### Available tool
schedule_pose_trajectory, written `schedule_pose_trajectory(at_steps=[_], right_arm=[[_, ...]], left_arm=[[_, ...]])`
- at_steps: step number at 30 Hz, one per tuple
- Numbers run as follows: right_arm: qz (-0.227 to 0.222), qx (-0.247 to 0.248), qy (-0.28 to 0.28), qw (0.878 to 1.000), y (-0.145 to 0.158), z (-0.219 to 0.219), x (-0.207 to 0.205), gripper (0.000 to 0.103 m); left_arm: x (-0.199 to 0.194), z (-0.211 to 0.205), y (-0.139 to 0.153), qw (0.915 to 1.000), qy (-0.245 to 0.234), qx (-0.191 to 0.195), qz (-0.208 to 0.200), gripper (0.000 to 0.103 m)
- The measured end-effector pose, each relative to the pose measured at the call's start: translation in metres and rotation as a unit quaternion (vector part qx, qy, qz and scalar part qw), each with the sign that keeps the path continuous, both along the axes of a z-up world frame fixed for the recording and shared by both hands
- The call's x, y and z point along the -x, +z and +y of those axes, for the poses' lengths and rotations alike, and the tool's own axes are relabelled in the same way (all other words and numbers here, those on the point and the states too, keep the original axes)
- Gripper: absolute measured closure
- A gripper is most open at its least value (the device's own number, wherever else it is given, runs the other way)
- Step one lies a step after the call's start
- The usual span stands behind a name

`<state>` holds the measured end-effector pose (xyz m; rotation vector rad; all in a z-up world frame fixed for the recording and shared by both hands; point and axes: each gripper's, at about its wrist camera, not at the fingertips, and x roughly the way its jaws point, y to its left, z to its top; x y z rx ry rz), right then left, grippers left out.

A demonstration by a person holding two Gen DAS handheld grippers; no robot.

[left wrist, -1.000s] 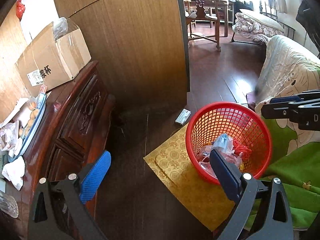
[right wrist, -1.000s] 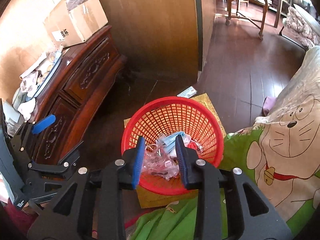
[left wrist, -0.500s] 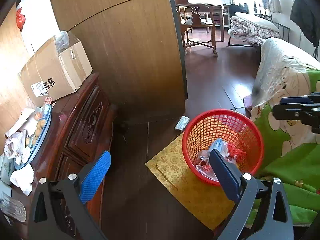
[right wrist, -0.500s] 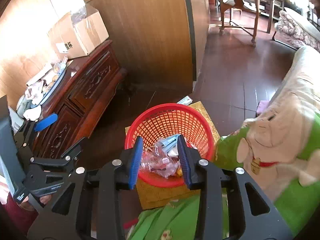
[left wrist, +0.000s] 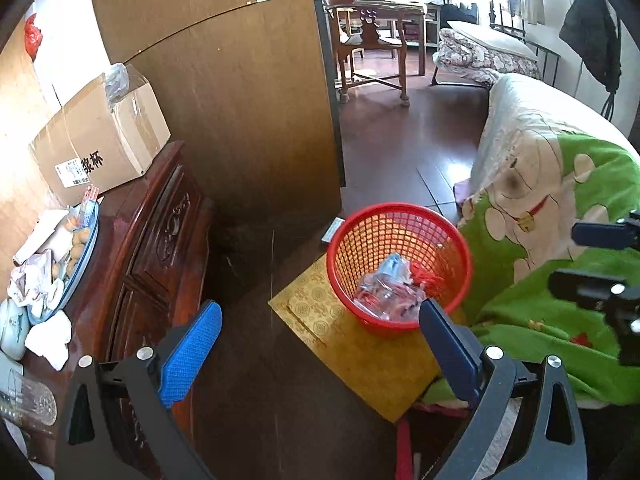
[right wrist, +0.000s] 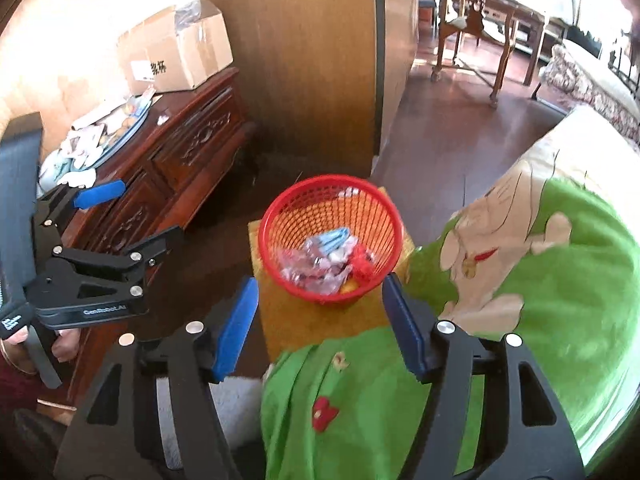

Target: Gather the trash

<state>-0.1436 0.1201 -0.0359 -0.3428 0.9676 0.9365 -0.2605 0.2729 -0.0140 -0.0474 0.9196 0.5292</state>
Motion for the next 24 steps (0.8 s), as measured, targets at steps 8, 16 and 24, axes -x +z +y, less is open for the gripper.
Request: schedule_pose_trajectory(at_steps=[8,16,24], right_arm=[[0.023,0.021,-0.023,0.999,-0.013,-0.004,-0.004,0.039],[-0.011,0.050,-0.026,0.998,-0.018,0.003,-0.001,0.040],[-0.015,0.050,-0.030,0.998,-0.017,-0.001,-0.002,0.040]], left_arm=[[-0.010,-0.015,-0.012,0.9996,-0.009,-0.017,0.021,0.006],[-0.017,-0.017,-0.028,0.9991,-0.012,-0.023,0.033,0.006],[-0.018,-0.019,-0.029,0.9995,-0.011,-0.007,0.028,0.006]])
